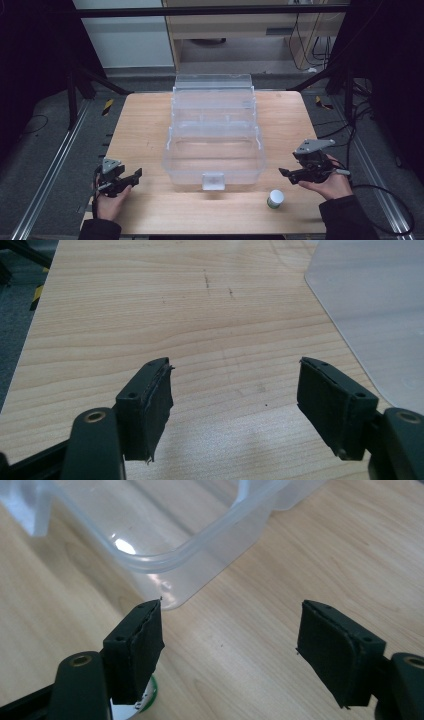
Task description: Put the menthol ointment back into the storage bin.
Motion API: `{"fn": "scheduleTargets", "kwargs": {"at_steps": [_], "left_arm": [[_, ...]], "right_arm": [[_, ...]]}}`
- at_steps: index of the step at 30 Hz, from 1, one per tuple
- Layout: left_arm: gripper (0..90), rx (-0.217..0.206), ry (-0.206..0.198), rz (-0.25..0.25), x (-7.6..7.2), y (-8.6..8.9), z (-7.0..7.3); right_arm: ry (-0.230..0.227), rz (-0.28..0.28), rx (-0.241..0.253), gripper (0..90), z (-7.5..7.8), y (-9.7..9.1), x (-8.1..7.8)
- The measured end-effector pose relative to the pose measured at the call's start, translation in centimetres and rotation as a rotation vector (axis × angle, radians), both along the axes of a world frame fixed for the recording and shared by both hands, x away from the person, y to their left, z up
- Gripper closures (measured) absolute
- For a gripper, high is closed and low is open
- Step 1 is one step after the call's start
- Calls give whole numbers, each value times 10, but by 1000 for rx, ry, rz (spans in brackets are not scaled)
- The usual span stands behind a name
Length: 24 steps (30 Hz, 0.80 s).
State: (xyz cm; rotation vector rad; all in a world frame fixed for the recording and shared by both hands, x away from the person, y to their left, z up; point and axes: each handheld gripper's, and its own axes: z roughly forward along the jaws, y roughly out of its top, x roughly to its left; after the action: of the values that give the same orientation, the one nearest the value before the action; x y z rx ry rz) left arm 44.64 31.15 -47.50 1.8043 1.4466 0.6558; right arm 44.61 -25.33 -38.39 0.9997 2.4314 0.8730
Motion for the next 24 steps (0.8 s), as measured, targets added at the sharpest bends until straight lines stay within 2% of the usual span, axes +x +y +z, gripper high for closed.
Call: {"fn": "scheduleTargets", "kwargs": {"at_steps": [2, 4, 5, 6, 8, 10, 20, 24], "left_arm": [[296, 2, 1, 0, 0, 0, 0], [300, 5, 2, -1, 0, 0, 0], [300, 4, 2, -2, 0, -1, 0], [302, 4, 3, -5, 0, -1, 0], [303, 7, 3, -7, 0, -1, 0], [303, 6, 3, -8, 0, -1, -1], [303, 12, 6, -16, 0, -2, -1], [303, 13, 7, -17, 0, -3, -1]], "right_arm": [[10, 11, -7, 263, 1, 1, -1], [37, 59, -48, 264, 4, 8, -3], [37, 59, -48, 264, 4, 8, -3], [46, 89, -71, 265, 5, 13, -4], [55, 110, -85, 265, 7, 16, -5], [59, 116, -88, 265, 7, 17, -5], [141, 208, -171, 266, 8, 31, -8], [164, 229, -191, 271, 6, 34, -9]]}}
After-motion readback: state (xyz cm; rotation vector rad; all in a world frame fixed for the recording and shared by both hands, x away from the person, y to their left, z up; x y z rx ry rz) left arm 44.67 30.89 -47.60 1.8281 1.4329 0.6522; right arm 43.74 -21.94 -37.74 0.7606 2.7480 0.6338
